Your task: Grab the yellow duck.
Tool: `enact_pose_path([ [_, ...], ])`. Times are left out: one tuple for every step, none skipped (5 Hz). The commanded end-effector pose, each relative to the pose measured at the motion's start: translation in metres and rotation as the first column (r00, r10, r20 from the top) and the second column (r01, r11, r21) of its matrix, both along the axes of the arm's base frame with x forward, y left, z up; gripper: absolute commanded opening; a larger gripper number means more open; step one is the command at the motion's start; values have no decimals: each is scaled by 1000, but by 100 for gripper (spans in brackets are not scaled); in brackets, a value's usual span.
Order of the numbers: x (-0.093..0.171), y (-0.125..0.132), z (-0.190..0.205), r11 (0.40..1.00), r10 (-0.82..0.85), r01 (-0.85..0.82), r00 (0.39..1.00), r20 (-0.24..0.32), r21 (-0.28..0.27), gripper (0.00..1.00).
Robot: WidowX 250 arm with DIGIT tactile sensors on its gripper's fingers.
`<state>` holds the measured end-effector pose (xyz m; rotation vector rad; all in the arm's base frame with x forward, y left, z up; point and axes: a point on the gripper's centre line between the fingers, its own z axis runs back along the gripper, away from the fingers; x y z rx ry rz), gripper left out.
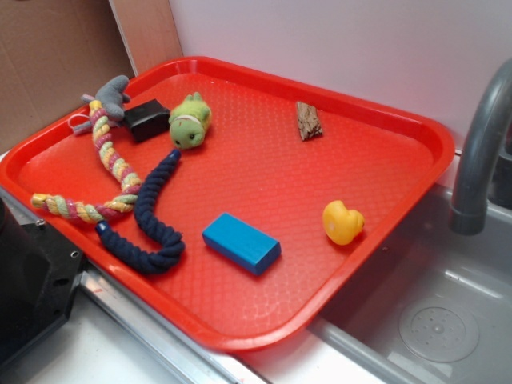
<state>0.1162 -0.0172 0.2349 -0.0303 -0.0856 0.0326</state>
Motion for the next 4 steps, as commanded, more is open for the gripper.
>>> enact_pose_path([
  [0, 0, 0, 1000, 0, 0, 1000, 0, 0, 100],
  [50, -50, -46, 969, -247, 247, 969, 24, 3, 100],
  [87, -94, -76, 877, -480, 479, 877, 15, 38, 100],
  [100, -117, -102, 732, -682, 680, 730, 47, 51, 100],
])
